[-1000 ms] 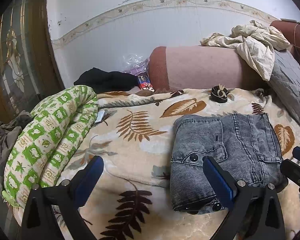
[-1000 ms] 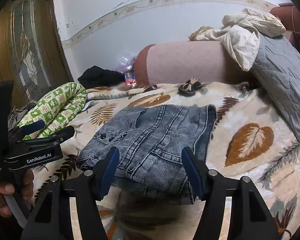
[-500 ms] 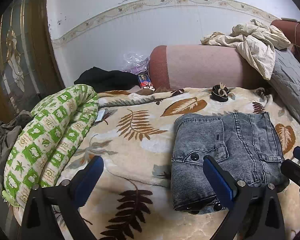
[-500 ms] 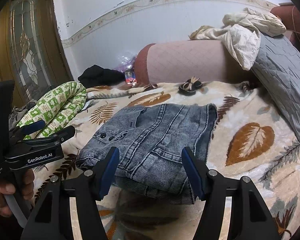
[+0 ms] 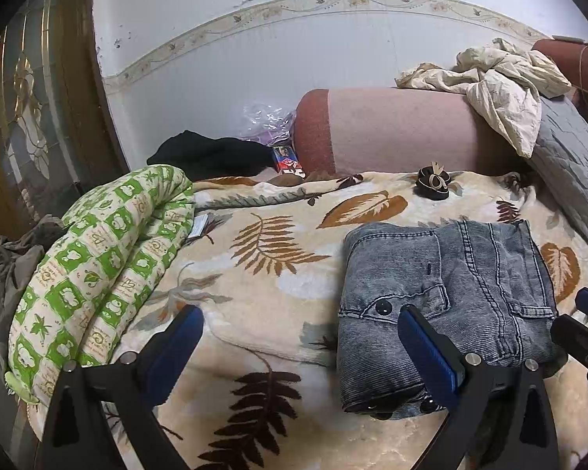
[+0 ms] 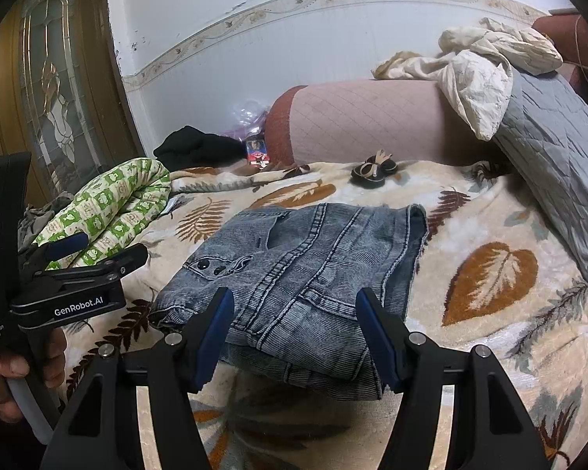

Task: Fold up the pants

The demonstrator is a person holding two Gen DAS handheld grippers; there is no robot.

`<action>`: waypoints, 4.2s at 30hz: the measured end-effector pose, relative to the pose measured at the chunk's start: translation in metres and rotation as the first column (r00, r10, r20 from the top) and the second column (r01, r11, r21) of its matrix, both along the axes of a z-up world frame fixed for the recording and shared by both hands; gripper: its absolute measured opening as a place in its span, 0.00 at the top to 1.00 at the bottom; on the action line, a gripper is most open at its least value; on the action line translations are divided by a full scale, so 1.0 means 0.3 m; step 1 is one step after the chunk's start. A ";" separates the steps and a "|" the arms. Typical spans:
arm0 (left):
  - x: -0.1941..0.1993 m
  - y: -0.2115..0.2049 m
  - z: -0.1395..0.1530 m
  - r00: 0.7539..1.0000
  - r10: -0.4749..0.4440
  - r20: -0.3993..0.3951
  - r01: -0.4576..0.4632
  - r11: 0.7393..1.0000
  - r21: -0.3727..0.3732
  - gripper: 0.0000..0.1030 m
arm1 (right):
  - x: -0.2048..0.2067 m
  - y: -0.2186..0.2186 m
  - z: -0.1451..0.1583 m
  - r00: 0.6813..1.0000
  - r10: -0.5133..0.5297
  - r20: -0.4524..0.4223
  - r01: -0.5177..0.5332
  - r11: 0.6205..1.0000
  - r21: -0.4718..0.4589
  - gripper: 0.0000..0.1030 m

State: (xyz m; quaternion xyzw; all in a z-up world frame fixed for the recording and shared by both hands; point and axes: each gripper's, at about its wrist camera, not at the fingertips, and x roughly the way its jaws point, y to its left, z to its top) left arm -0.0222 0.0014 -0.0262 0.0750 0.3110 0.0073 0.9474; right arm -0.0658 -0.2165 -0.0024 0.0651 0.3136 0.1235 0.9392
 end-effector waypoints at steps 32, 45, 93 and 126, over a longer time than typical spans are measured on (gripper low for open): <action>0.001 0.008 -0.004 1.000 0.006 -0.003 -0.006 1.000 0.002 0.02 | 0.001 -0.008 0.005 0.999 0.032 0.008 -0.032 0.999 -0.019 0.36; 0.001 0.005 -0.003 1.000 0.011 -0.005 -0.011 1.000 0.006 0.02 | -0.001 -0.003 0.007 0.999 0.036 0.011 -0.036 0.999 -0.025 0.36; 0.007 0.002 -0.012 1.000 0.000 -0.024 0.001 1.000 0.012 0.02 | -0.002 -0.001 0.000 0.998 0.059 0.010 -0.058 0.998 -0.029 0.36; 0.005 0.003 -0.010 1.000 0.005 -0.031 -0.005 1.000 0.000 0.02 | -0.002 0.000 0.004 0.997 0.073 0.011 -0.073 0.997 -0.037 0.36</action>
